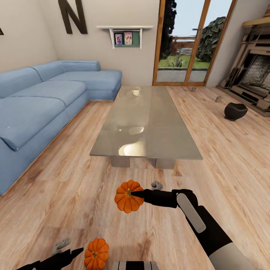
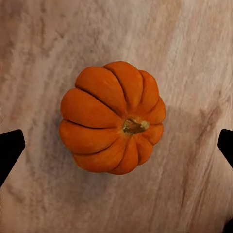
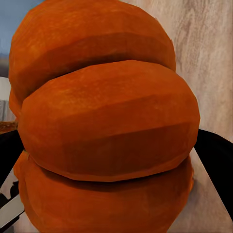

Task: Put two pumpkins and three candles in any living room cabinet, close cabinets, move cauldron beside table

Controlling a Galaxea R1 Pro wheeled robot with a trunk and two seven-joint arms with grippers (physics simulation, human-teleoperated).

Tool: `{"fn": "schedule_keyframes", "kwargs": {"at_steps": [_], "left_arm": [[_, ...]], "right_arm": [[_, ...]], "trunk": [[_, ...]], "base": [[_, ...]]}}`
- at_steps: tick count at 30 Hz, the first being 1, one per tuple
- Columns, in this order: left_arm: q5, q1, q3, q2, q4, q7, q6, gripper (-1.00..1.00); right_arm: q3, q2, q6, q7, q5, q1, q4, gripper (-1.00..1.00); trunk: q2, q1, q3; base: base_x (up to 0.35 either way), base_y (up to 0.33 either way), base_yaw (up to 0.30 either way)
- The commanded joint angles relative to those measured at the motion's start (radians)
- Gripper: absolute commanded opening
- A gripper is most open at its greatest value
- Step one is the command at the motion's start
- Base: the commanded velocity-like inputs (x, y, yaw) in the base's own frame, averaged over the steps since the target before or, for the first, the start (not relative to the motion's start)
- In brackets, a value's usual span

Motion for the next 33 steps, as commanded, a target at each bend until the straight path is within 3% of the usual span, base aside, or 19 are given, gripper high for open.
{"fn": "schedule_keyframes", "kwargs": {"at_steps": [1,19,26,33], "left_arm": [[0.01,0.0,-0.005,0.001,0.0,0.0,0.001,1.0],[0.01,0.0,-0.007,-0.003,0.0,0.005,-0.01,1.0],[0.01,-0.002,-0.002,-0.006,-0.008,0.103,-0.01,1.0],[0.01,-0.013,0.002,0.002,-0.145,0.131,-0.009,1.0]], "right_arm": [[0.001,-0.001,0.002,0.008,0.005,-0.001,-0.001,-1.0],[0.001,-0.001,0.002,0.008,0.003,-0.001,0.006,-1.0],[0.001,-0.001,0.0,0.009,0.006,-0.001,0.007,-1.0],[0.001,0.0,0.0,0.008,0.011,-0.001,0.009,-1.0]], "trunk": [[-0.001,0.0,-0.005],[-0.005,0.008,-0.074],[-0.006,0.011,-0.101],[-0.008,0.015,-0.128]], "base": [[0.0,0.0,0.0],[0.0,0.0,0.0],[0.0,0.0,0.0],[0.0,0.0,0.0]]}}
